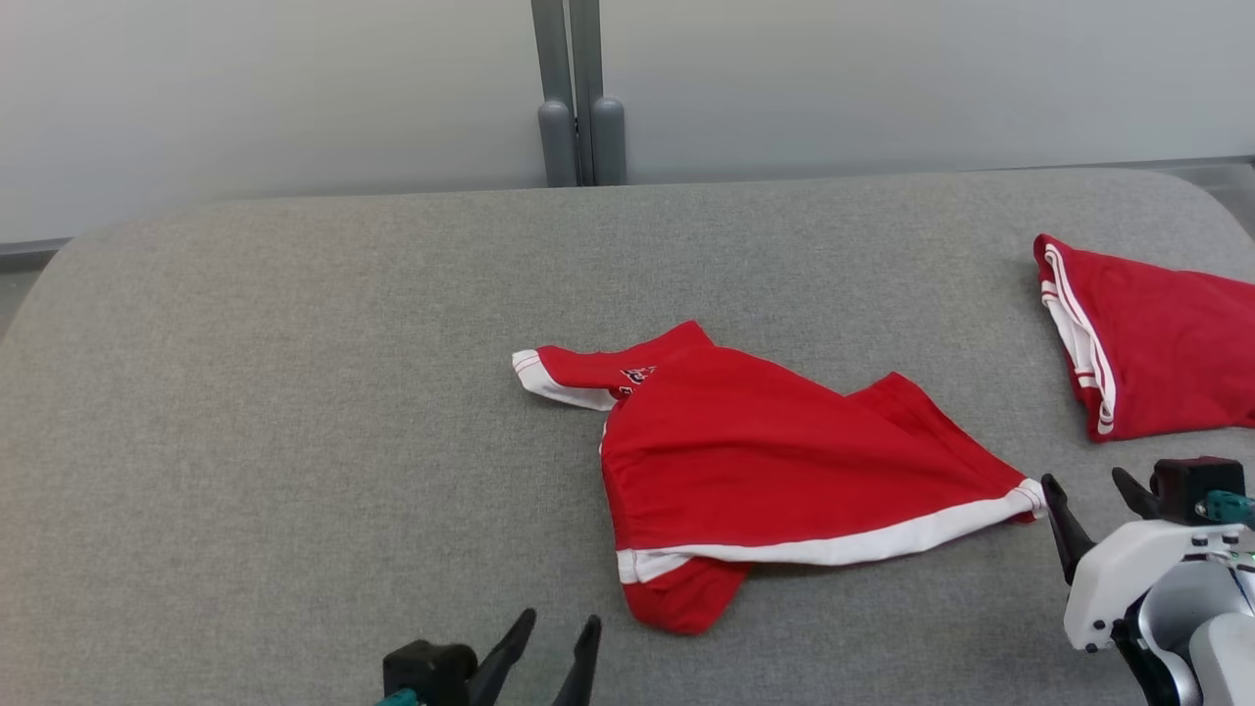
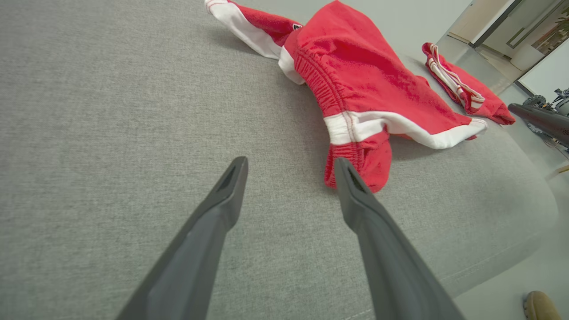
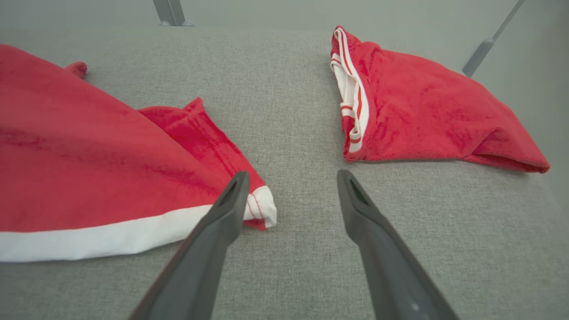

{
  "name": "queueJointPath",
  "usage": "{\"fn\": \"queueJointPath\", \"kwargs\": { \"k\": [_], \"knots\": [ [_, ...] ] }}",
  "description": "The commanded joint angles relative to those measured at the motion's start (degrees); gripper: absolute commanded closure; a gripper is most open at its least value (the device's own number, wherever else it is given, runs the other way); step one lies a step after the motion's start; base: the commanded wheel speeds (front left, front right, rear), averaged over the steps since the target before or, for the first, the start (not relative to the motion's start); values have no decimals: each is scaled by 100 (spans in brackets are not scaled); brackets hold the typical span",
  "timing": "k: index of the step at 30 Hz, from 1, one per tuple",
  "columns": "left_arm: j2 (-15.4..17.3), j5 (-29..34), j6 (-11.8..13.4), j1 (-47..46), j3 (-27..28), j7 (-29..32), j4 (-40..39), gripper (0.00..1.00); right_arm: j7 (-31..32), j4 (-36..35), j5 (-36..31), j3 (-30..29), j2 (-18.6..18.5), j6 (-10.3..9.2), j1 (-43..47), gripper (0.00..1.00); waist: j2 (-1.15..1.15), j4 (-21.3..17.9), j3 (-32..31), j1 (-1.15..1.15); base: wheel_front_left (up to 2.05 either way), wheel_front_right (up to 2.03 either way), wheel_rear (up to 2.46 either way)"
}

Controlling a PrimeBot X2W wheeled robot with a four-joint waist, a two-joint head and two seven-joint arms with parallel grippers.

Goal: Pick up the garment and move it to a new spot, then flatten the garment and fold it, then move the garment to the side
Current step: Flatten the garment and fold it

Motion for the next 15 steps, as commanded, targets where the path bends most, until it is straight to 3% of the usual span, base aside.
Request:
{"fn": "queueJointPath", "kwargs": {
  "k": [1,6,15],
  "knots": [
    [19,-190,-25,-153,-87,143,-88,0,167,63,81,9,4,-7,-136,0,-1,-18,120,0,0,0,0],
    [35,-616,-45,-429,-482,611,-247,0,681,217,215,233,-18,-6,-303,0,-1,56,267,0,0,0,0],
    [24,-1440,-48,-846,-766,966,-266,0,645,362,240,312,24,-7,-471,0,-1,76,492,0,0,0,0]
  ]
}}
